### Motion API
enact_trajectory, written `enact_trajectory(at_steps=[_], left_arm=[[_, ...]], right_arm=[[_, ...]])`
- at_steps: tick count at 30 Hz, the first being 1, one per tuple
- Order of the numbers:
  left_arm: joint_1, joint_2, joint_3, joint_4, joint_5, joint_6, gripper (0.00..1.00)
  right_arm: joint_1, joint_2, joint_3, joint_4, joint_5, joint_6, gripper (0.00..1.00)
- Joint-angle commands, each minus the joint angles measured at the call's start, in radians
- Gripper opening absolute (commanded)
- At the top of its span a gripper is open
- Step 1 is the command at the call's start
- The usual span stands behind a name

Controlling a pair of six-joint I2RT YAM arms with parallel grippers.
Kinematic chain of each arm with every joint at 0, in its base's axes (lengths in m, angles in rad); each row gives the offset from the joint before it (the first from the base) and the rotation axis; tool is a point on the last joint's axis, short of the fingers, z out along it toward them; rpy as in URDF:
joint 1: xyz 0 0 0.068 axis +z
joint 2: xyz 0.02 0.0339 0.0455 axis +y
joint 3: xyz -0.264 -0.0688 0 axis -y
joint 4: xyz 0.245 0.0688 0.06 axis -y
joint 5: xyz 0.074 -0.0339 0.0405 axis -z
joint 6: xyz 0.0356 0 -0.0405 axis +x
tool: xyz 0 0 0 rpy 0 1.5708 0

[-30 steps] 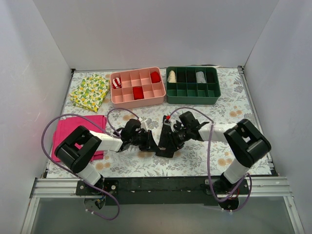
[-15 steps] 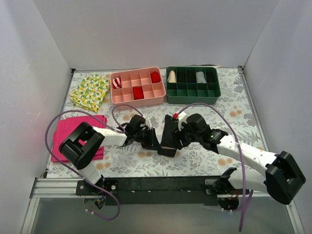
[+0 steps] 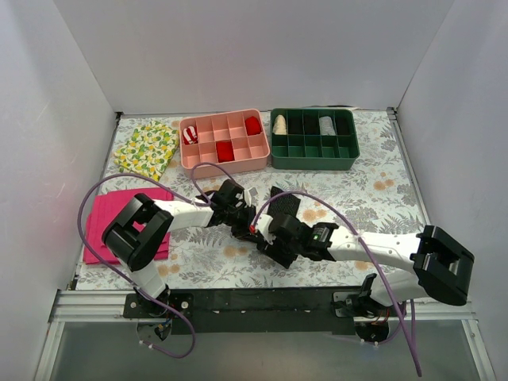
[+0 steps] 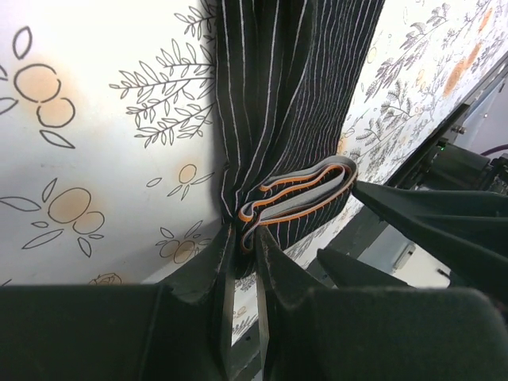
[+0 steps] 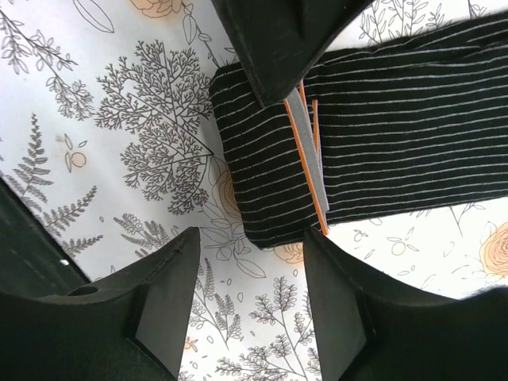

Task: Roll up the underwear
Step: Roll the underwear to the center of the board.

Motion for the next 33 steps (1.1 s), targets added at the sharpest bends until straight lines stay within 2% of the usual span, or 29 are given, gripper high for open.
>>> enact_trajectory(at_steps=[1,14,23,26,29,30,32,33], left_arm=[[-0.003,0.026,0.02,-0.119,-0.067,0.067,0.0],[-0.003,0.057,0.046,-0.111,-0.03,0.084,0.01],[0.0,0.068,0.063,-0.111,-0.001,0.097,0.01],[0.003,0.066,0.061,-0.111,0.005,0.101,0.01],[0.013,0.063,0.063,-0.111,0.015,0.103,0.01],[0.014,0.063,0.064,-0.111,0.019,0.104,0.01],[0.022,0.066,0.066,-0.111,0.025,0.104,0.01],[0.025,0.065,0.064,-0.112,0.027,0.104,0.01]], right_arm=[[0.029,0.037,0.065,-0.006,0.079,-0.061,0.62],[0.057,0.148,0.067,-0.003,0.132,-0.086,0.64],[0.061,0.209,0.07,-0.012,0.14,-0.075,0.6],[0.063,0.229,0.073,-0.009,0.126,-0.07,0.51],[0.061,0.252,0.082,-0.012,0.116,-0.064,0.36],[0.063,0.26,0.084,-0.014,0.112,-0.064,0.28],[0.061,0.263,0.082,-0.009,0.096,-0.056,0.23],[0.063,0.263,0.082,-0.008,0.088,-0.056,0.17]])
